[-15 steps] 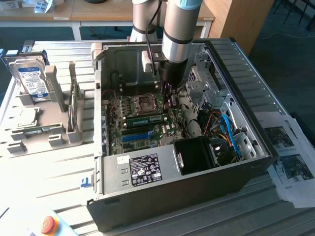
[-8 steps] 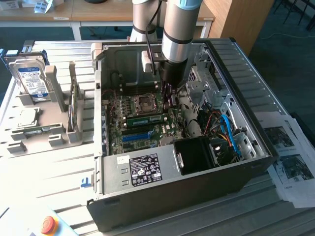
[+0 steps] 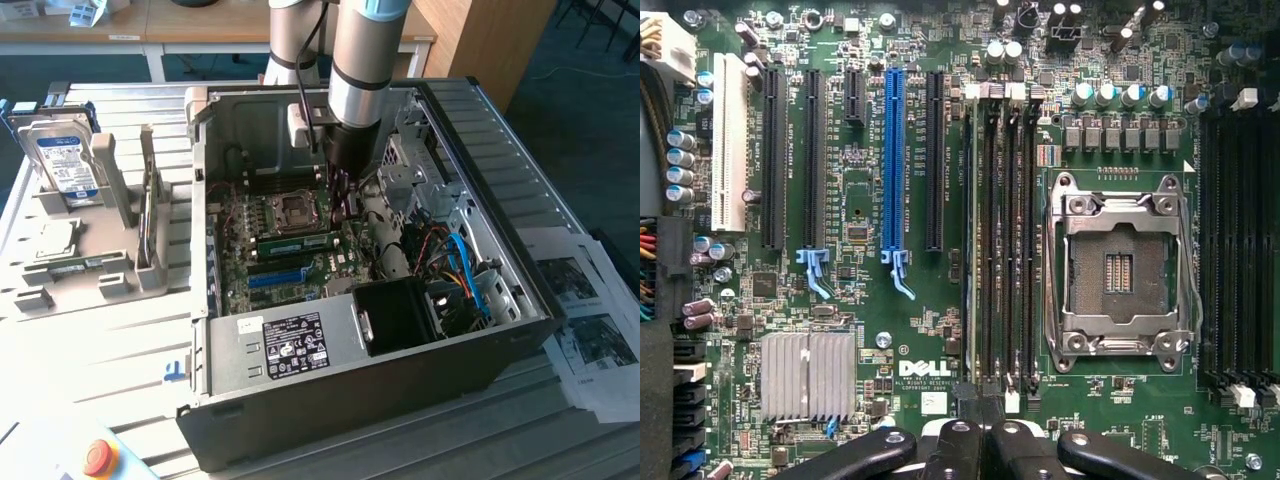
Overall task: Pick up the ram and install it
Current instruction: 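Press down the ram until it locks into place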
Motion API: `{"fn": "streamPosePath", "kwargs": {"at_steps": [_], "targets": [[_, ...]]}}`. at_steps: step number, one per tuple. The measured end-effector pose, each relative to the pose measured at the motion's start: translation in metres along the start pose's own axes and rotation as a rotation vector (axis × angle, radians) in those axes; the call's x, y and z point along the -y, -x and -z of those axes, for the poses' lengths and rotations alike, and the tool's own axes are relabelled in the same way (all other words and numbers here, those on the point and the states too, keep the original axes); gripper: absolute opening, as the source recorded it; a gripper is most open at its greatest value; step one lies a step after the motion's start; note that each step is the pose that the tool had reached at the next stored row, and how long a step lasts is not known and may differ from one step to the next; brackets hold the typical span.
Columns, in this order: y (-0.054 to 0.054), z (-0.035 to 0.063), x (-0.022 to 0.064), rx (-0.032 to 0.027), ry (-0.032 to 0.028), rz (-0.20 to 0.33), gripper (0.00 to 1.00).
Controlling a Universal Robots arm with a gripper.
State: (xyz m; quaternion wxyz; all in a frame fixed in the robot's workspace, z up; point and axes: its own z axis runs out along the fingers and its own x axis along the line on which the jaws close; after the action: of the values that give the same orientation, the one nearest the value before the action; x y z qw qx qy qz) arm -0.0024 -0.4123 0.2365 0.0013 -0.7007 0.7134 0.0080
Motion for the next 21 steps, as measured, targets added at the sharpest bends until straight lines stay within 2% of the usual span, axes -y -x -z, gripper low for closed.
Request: {"fn": "streamPosePath", "kwargs": {"at_steps": [21], "targets": [[0.0000,-0.0061,0.0000,0.0009,0.0001,0.000,0.10]]}}
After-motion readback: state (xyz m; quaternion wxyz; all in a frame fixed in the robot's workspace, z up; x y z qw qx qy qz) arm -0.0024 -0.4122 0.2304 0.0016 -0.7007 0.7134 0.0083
